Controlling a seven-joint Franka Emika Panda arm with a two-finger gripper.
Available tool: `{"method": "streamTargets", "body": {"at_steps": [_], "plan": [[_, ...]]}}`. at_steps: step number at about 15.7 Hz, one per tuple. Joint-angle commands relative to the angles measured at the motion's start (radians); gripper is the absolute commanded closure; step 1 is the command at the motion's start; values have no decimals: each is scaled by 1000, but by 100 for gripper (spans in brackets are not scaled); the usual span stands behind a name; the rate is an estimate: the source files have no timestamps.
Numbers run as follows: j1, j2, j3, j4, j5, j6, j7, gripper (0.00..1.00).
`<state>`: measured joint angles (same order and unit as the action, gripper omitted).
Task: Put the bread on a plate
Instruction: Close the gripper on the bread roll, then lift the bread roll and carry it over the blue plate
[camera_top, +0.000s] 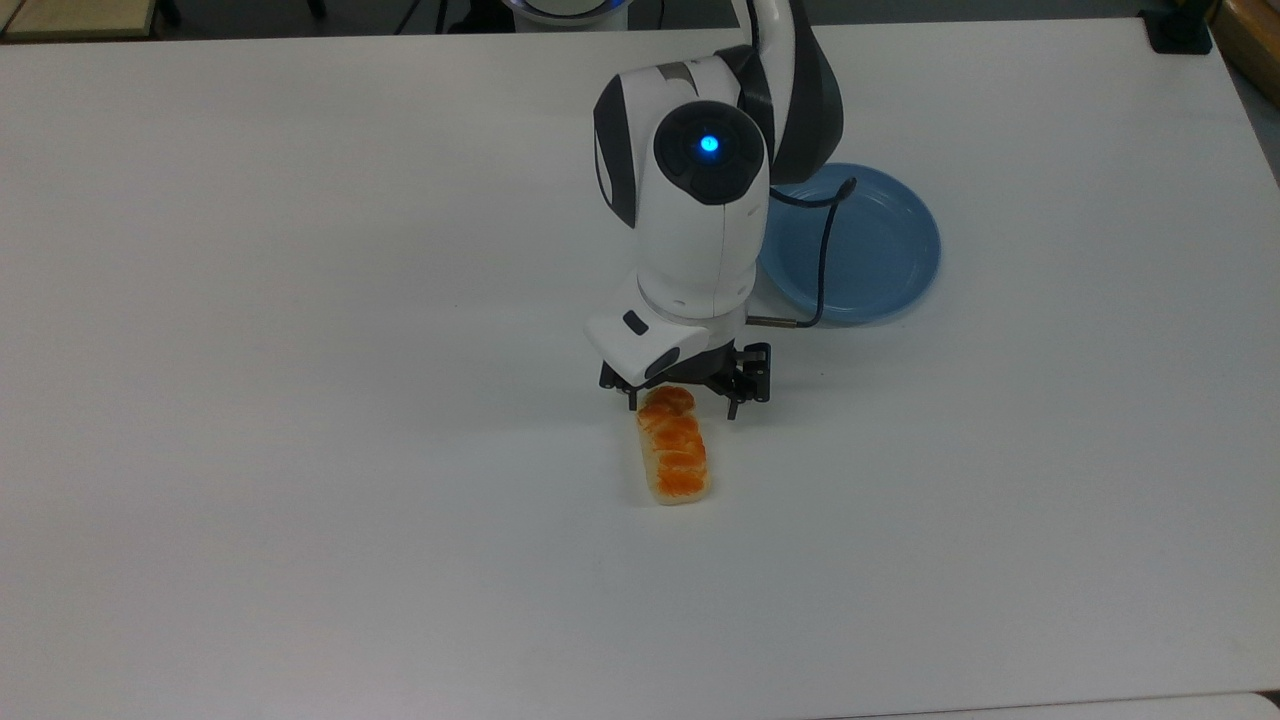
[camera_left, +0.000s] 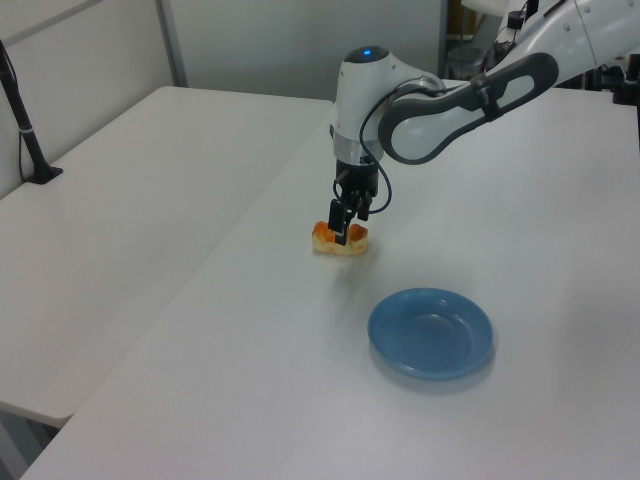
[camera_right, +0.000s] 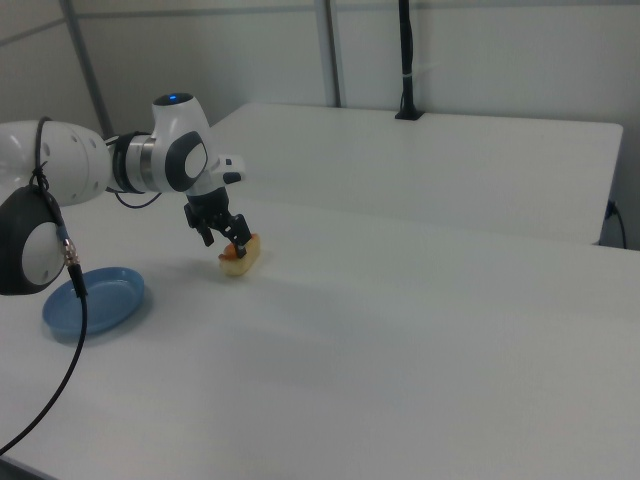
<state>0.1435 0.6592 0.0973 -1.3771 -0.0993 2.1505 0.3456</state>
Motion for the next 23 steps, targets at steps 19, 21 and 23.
{"method": "streamTargets", "body": {"at_steps": [19, 21, 23], "plan": [[4, -123, 1, -66, -79, -1, 21, 55], [18, -211, 27, -143, -80, -26, 12, 55], [18, -300, 73, -209, -76, -79, -7, 55]]}}
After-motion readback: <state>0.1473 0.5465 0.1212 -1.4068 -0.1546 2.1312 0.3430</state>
